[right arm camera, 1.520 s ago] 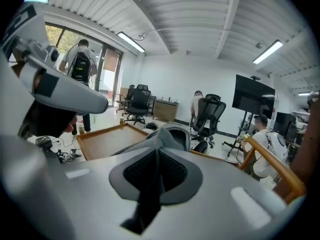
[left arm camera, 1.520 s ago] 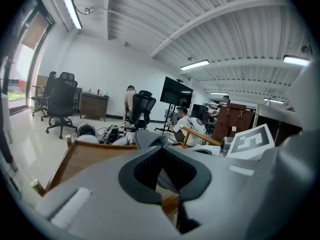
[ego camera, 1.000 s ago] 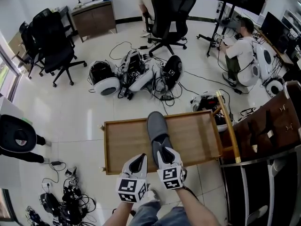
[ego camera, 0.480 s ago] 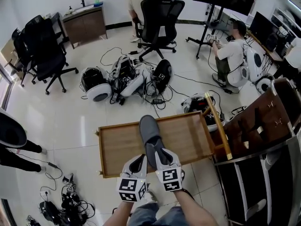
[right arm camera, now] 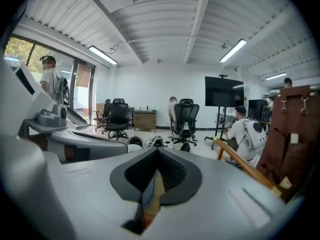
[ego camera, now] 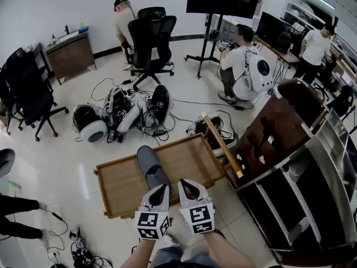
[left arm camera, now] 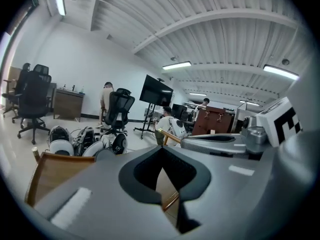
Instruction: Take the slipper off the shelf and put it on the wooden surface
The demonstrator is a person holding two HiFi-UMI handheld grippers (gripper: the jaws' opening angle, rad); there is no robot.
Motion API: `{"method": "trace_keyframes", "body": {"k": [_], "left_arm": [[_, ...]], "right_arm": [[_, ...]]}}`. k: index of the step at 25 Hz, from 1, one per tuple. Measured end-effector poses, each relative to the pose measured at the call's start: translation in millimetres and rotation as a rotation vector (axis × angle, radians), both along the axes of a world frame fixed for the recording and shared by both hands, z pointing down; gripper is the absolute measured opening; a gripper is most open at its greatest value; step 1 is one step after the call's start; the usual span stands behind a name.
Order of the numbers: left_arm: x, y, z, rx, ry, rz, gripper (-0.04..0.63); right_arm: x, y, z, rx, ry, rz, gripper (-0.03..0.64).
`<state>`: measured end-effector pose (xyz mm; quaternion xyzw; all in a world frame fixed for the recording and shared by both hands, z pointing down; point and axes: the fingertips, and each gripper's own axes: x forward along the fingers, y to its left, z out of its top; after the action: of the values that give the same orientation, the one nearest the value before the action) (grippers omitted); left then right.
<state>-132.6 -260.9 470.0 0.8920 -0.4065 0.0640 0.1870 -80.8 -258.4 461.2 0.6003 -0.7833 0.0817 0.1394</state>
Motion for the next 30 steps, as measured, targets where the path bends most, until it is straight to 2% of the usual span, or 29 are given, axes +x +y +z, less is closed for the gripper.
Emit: {"method": "trace_keyframes", "body": {"k": [8,15,22,30], "left_arm": [[97.4,61.5,-53.7,0.121,0.031,0.158,0.003],[155.0,131.5,-77.3,0.173,0.059,0.242,0.003],[182.0,185.4,-82.3,0.194,0.051,0.287,0.003],[188.4,213.0,-88.1,0.214,0.048,0.287,0.003]], "right_arm": [[83.1,77.1,-61.0,0.128,-0.043,0.148,0.0],[134.4,148.4,-80.7,0.174,-0.067,0.223,0.0],[158.5,200.8,-90.4,0.207,-0.075,0.254,0.0],[163.6,229.2,-90.2,0.22,-0.078,0.254,0.0]]}}
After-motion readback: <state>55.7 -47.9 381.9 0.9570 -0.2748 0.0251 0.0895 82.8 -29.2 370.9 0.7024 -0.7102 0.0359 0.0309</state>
